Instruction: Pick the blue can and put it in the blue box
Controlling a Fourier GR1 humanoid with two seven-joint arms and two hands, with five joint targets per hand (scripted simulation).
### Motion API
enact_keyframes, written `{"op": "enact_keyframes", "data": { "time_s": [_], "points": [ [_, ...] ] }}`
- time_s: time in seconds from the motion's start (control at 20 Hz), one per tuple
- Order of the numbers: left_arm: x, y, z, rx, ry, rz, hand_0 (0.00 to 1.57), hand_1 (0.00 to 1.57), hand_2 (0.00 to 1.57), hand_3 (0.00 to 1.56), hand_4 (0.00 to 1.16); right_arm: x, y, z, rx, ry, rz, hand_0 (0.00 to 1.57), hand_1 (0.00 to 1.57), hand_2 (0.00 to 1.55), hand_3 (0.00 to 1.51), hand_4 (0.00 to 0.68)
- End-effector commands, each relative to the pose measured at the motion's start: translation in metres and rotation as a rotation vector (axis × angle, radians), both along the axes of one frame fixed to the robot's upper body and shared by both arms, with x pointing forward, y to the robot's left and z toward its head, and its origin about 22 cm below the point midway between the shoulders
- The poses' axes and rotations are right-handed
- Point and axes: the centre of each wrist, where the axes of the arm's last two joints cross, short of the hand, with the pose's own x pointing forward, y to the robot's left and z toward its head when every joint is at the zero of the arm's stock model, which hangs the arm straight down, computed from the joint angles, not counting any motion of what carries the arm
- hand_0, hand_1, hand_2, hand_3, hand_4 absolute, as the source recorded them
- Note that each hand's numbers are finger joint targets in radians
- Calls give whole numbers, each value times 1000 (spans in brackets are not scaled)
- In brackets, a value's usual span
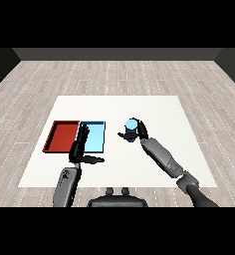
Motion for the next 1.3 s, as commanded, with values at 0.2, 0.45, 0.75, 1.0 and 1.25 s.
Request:
{"op": "enact_keyframes", "data": {
  "time_s": [0.2,0.45,0.75,1.0,1.25],
  "points": [
    [20,-39,3,2,42,-59,0,0,0,0,0,-40,-19,46,24,-117,26,1512,1512,1469,1395,606],
    [34,-33,10,-3,54,-66,0,0,0,0,0,-36,12,45,10,-118,16,1512,1512,1469,1395,606],
    [30,-76,0,-10,73,-93,0,0,0,0,0,-42,26,63,23,-134,27,1504,1504,1463,1394,591],
    [11,-83,-18,-17,89,-96,0,0,0,0,0,-47,27,77,28,-168,26,1464,1464,1442,1382,583],
    [14,-86,-6,-23,83,-137,0,0,0,0,0,-61,31,87,32,-178,26,1465,1465,1440,1381,595]
  ]
}}
